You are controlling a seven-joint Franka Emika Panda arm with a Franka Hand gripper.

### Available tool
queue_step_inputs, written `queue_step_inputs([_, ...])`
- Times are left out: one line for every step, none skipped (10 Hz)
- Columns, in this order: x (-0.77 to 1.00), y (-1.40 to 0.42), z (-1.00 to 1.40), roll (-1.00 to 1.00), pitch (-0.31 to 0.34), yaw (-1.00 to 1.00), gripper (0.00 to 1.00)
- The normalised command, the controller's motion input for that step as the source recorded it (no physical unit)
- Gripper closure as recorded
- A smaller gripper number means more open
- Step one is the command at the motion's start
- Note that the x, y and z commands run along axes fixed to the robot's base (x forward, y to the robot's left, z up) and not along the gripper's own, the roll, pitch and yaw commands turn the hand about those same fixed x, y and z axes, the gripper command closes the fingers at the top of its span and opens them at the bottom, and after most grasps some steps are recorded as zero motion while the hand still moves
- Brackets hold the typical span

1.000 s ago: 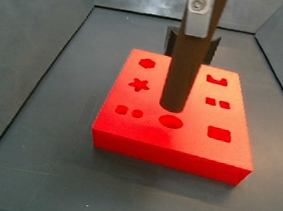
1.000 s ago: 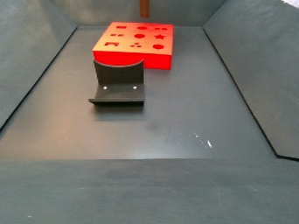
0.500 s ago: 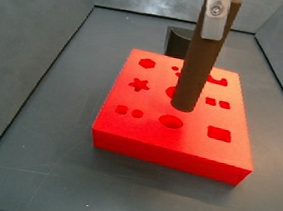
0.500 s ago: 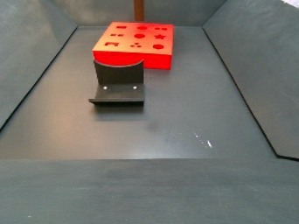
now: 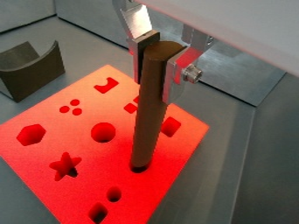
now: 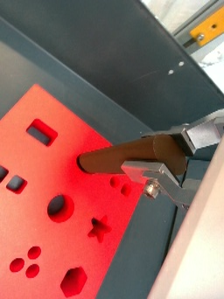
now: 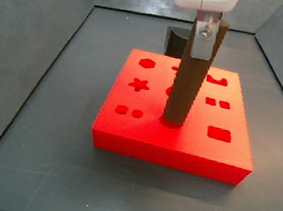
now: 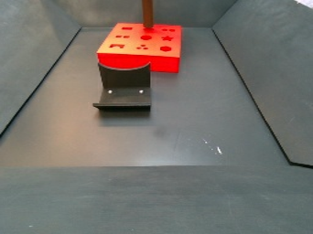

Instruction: Insert the oval object.

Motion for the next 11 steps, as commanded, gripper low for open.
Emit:
queue_step_inputs([0.29,0.00,-0.29,0.07,0.000,0.10,1.00])
queue_step_inputs([0.12,-0.06,-0.30,0.11,0.000,0.09,1.00])
queue_step_inputs([0.01,-0.19,-0.31,0.14,0.000,0.09,1.00])
queue_step_inputs([0.00,-0.17,-0.35,0.22,0.000,0.18,1.00])
queue_step_inputs([-0.06,-0.06,-0.23,0.12,0.000,0.16,1.00])
queue_step_inputs([-0.11,0.00,-0.09,0.02,-0.011,0.09,1.00])
queue_step_inputs([-0.03,0.13,-0.09,0.03,0.000,0.01,1.00])
queue_step_inputs([-0.11,0.19,-0.04,0.00,0.000,0.00,1.00])
queue_step_inputs([-0.28,0.18,0.00,-0.03,-0.011,0.00,1.00])
queue_step_inputs([-0.05,0.00,0.00,0.00,0.000,0.02,1.00])
queue_step_inputs([0.00,-0.05,0.00,0.00,0.000,0.00,1.00])
